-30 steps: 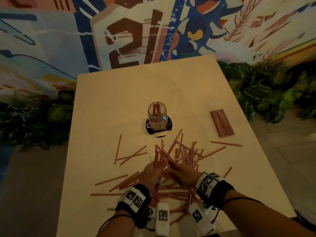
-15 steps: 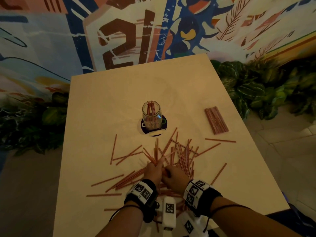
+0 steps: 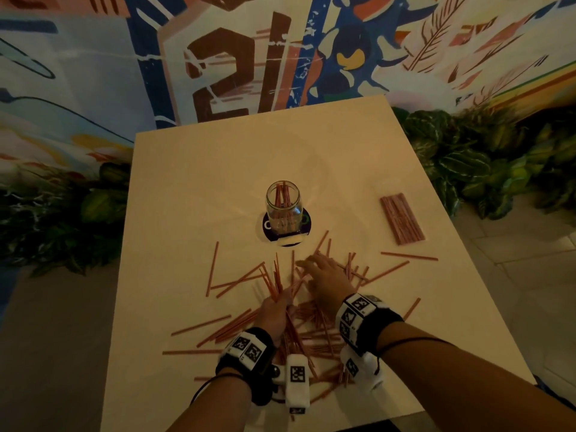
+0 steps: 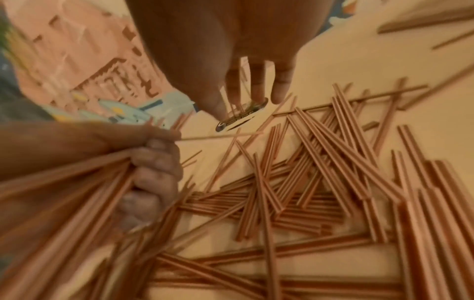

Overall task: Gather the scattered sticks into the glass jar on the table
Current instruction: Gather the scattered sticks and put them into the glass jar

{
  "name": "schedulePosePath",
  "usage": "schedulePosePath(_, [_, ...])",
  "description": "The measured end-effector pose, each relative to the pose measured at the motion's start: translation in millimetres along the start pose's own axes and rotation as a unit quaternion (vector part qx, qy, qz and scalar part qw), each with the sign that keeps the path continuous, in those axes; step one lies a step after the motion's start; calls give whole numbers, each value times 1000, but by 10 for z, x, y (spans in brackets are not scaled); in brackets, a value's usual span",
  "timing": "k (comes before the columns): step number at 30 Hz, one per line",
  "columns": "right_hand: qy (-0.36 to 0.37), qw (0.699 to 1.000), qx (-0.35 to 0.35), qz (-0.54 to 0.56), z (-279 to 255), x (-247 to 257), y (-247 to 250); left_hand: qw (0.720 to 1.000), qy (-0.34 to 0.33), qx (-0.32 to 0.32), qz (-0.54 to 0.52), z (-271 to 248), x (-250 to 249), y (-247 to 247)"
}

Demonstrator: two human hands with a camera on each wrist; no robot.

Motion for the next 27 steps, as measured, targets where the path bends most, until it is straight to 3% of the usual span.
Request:
schedulePosePath(3, [58,988,66,-125,81,73,-44,999,-14,44,-7,-55,-41,20])
schedulePosePath(6, [71,981,88,-157,94,107,-9,998,-19,64,-16,-104,-107,59])
schedulePosePath(10, [-57,996,69,-19,9,-111,72,997,-26,71,12,-80,-89,151])
schedulePosePath(14, [-186,981,17,50,-282,-283,-202,999,-20,38,-9,-28,-4,273])
schedulePosePath(20, [-138,987,43,-65,-405,-44,-539,996,12,-72,-59,-18,11,401])
schedulePosePath(23, [-146,985,60,-72,-370,-33,-473,993,0,-57,-107,-46,-18,401])
schedulePosePath(27, [-198,980,16,30,-342,-44,-332,987,-12,-37,-155,-107,-60,348])
Point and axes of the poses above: each hand's wrist, its own z-axis towards the middle knuckle, its own y-axis out of the back of the hand, x = y × z, the point moved 1 cm from there along z, towards the middle knuckle, and after that the axes turned 9 degrees about -y, right-handed, at the moved point
